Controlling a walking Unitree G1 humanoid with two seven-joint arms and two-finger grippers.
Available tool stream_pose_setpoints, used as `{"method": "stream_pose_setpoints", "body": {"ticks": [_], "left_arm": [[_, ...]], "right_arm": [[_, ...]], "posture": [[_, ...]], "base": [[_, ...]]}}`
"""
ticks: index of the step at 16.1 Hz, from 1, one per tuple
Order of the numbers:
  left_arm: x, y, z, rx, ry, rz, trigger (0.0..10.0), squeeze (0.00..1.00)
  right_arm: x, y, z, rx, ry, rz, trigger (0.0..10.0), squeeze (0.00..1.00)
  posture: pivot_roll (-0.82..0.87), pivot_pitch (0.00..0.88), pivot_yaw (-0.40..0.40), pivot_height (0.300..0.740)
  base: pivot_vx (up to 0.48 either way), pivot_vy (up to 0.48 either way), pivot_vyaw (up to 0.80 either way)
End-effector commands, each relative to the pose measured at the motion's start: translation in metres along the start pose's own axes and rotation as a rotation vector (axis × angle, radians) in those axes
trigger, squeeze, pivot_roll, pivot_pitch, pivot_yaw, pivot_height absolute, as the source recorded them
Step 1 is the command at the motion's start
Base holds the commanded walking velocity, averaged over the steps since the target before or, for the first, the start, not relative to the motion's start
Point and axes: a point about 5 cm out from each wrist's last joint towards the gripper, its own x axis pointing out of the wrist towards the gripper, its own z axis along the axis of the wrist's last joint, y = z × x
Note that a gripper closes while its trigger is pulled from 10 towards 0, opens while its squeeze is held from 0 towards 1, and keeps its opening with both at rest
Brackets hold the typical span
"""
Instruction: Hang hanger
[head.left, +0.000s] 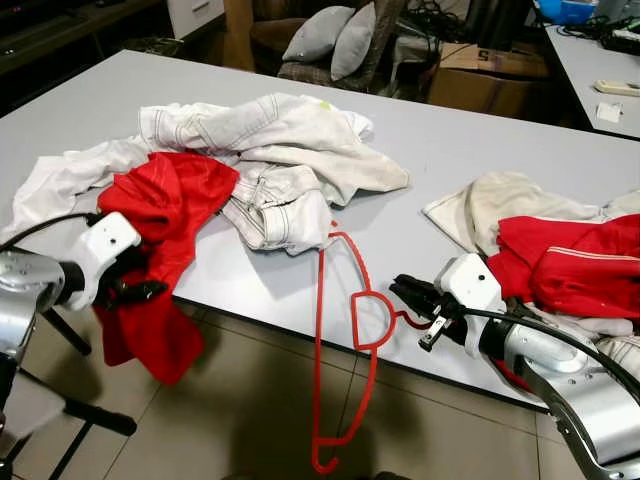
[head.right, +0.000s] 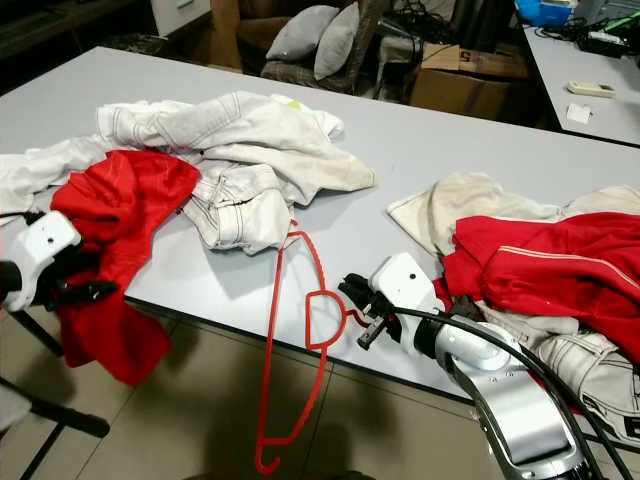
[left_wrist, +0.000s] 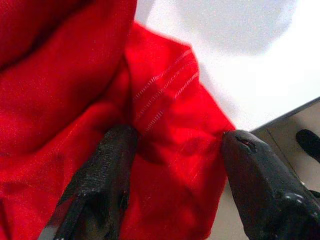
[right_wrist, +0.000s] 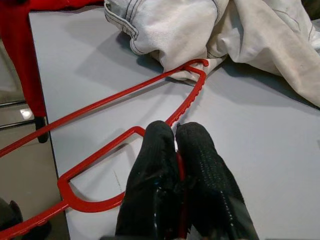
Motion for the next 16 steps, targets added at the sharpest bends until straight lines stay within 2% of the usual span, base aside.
{"method": "stream_pose_setpoints", "body": {"ticks": [1,3,4,5,16], "left_arm": [[0.002,0.003,-0.002,-0.005,0.009,0.027,10.0,0.00],[0.006,0.004,-0.009,-0.018,0.026,0.053,10.0,0.00],[0.008,0.003,-0.011,-0.014,0.035,0.046,8.1,0.00],[0.009,0.003,-0.012,-0.016,0.035,0.043,0.0,0.00],[0.020,0.001,-0.009,-0.017,-0.003,0.025,0.0,0.00]], "right_arm": [[0.000,0.003,0.000,-0.009,0.015,0.027,10.0,0.00],[0.000,0.003,0.001,-0.010,0.011,0.026,10.0,0.00],[0.000,0.003,0.001,-0.011,0.010,0.026,10.0,0.00],[0.000,0.003,0.002,-0.010,0.010,0.026,10.0,0.00],[0.000,0.000,0.004,-0.011,0.009,0.021,10.0,0.00]], "posture": [[-0.05,0.020,-0.001,0.740],[-0.05,0.020,-0.001,0.740],[-0.05,0.020,-0.001,0.740],[-0.05,0.024,-0.001,0.740],[-0.05,0.026,0.000,0.740]], "base": [[0.000,0.000,0.00],[0.000,0.000,0.00],[0.000,0.000,0.00],[0.000,0.000,0.00],[0.000,0.000,0.00]]}}
